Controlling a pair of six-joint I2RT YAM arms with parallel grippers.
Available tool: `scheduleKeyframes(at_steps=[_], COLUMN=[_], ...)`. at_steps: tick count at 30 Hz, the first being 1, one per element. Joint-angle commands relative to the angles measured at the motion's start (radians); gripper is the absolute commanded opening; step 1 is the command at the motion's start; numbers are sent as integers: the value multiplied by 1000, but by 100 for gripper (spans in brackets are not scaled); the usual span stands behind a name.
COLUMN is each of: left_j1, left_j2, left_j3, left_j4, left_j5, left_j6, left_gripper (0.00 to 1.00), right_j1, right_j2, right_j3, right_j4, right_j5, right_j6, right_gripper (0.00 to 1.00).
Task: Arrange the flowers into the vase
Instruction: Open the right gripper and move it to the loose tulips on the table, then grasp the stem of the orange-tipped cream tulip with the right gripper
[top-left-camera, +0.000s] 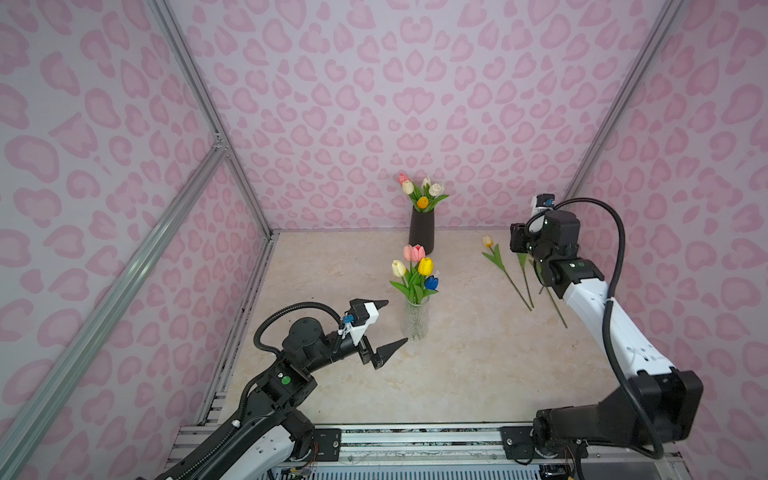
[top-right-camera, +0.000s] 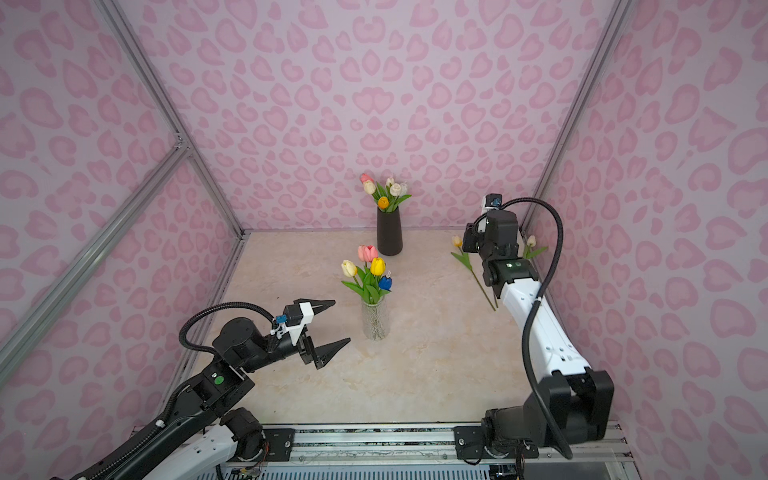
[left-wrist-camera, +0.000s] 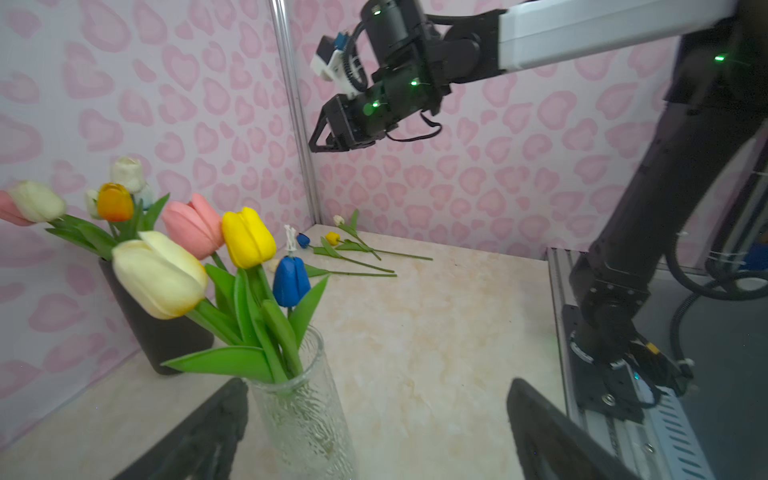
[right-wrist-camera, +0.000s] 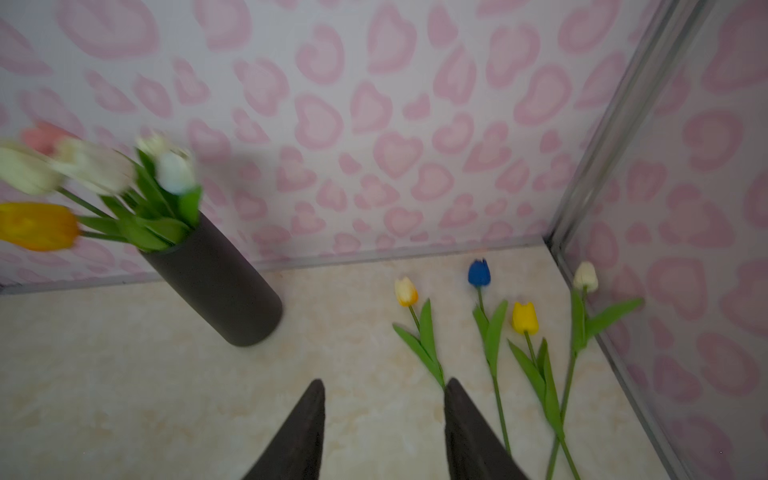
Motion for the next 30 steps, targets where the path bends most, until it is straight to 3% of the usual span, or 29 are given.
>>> scheduleKeyframes(at_steps=[1, 4, 7, 13, 20, 24, 30], left_j1=[-14, -26, -35, -43, -43, -42, -43], left_j2=[-12, 8, 58, 141, 150, 150, 146], left_j3=[-13, -35, -38, -20, -20, -18, -16], left_j4=[-99, -103, -74, -27, -23, -13, -10], left_j5=[40, 24, 0, -4, -32, -39, -69], left_j6=[-1, 1, 3, 13, 29, 26, 30], left_gripper=[99, 99, 98, 98, 98, 98, 98], right_j1=[-44, -63, -76, -110, -126, -127, -126], right_j2=[210, 468, 618, 795, 907, 918, 953], right_j3=[118, 345, 464, 630, 692, 675, 696], right_j4=[-339, -529, -577, -628, -658, -640, -649], right_j5=[-11, 25, 56, 9, -23, -15, -21], right_j6=[-68, -146, -179, -213, -254, -257, -251], right_gripper=[46, 50, 53, 53, 47, 40, 14])
